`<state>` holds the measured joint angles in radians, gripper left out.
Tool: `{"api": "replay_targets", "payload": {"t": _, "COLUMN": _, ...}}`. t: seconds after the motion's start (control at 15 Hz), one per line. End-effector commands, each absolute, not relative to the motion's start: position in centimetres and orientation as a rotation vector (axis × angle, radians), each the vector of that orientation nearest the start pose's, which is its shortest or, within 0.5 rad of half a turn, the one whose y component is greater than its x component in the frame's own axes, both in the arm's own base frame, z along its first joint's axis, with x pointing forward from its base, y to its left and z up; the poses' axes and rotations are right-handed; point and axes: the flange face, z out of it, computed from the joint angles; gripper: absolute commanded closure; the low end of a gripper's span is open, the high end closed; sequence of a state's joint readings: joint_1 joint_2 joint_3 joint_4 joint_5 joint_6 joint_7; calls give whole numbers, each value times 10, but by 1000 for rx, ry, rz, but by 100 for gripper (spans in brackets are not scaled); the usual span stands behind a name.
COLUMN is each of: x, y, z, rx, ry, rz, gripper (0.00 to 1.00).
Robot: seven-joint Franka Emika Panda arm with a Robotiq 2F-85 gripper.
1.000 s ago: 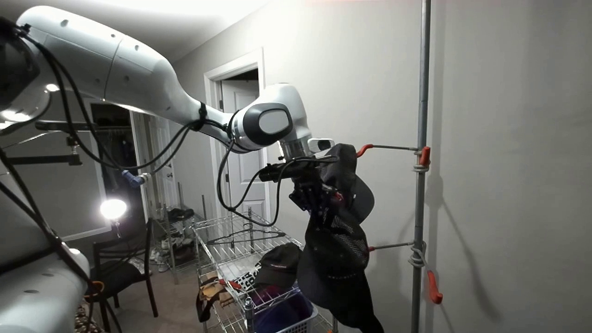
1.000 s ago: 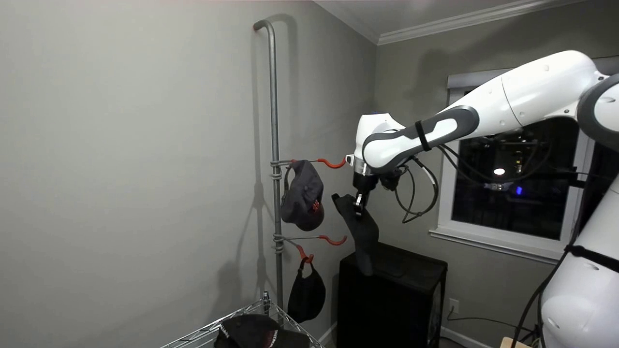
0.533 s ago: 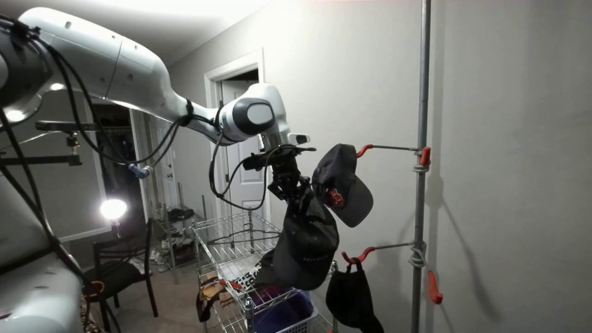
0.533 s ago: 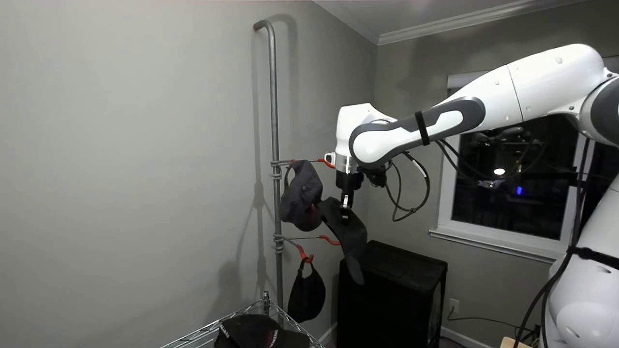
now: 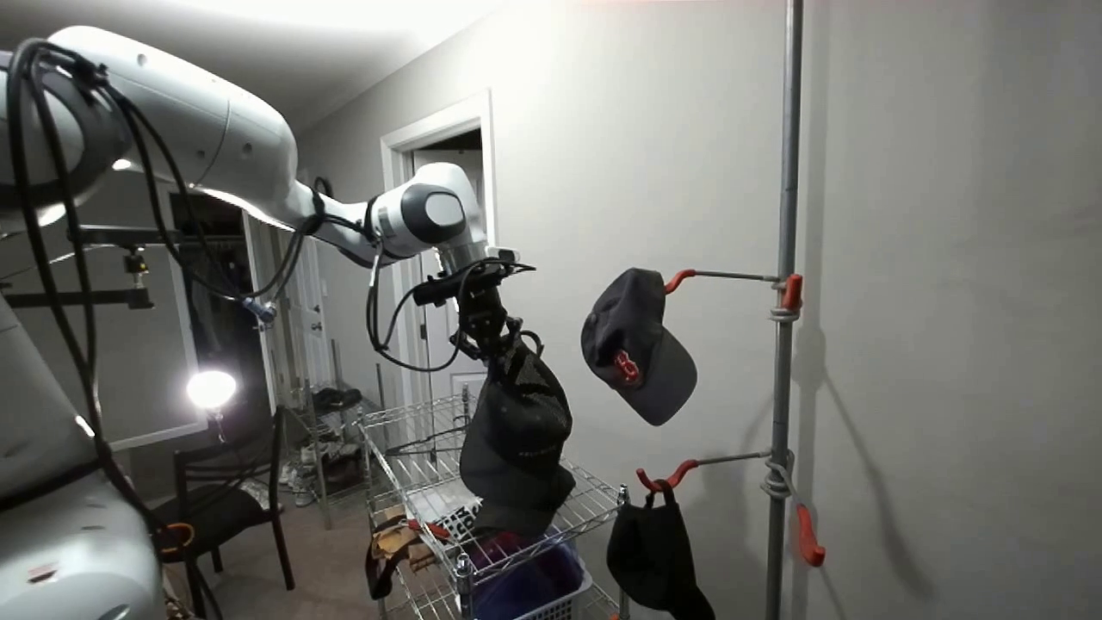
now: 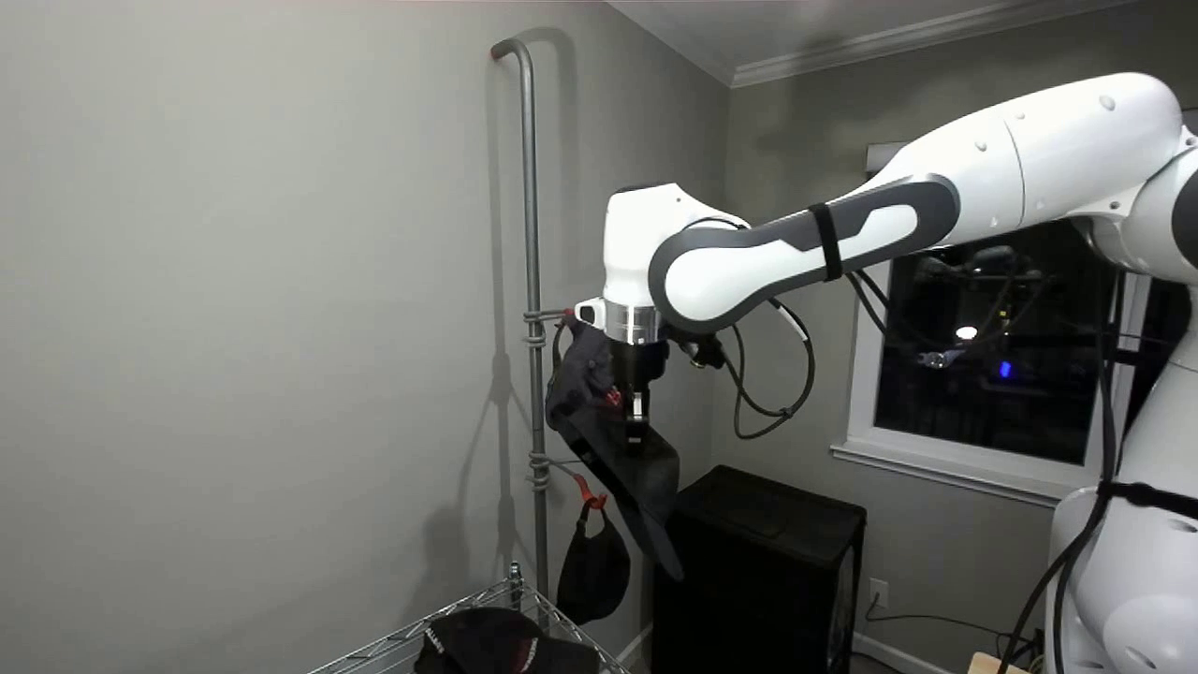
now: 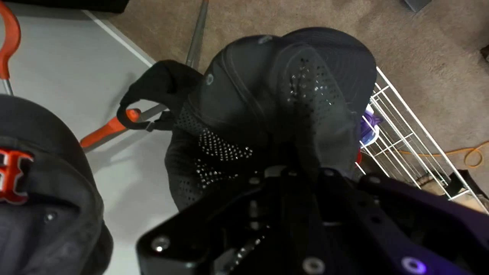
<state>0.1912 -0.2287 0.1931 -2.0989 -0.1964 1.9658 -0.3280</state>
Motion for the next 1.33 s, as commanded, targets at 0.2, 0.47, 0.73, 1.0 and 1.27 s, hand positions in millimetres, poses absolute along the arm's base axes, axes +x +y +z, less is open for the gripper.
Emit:
{"api": "replay_targets", "payload": {"t": 0.2, "x": 515, "y": 247, "z": 493, "rx": -3131, "ry": -1474, "rz": -120, "gripper": 97}}
{"api": "replay_targets", "payload": {"t": 0.47, "x": 540, "y": 296, "z": 467, "rx": -3207, "ry": -1406, "rz": -88, "gripper": 96}}
{"api": "replay_targets", "payload": {"t": 0.73, "x": 555, "y": 330, "z": 445, "rx": -3269, "ry": -1361, "rz": 2, "gripper": 96}}
{"api": "replay_targets", "payload": {"t": 1.0, "x": 553, "y": 358, "z": 419, "rx": -3347, "ry": -1275, "rz": 224, "gripper": 97}}
{"api": "replay_targets", "payload": {"t": 1.27, "x": 552, "y": 389, "z": 389, "rx": -3344, "ry": -1286, "rz": 377, "gripper": 96}}
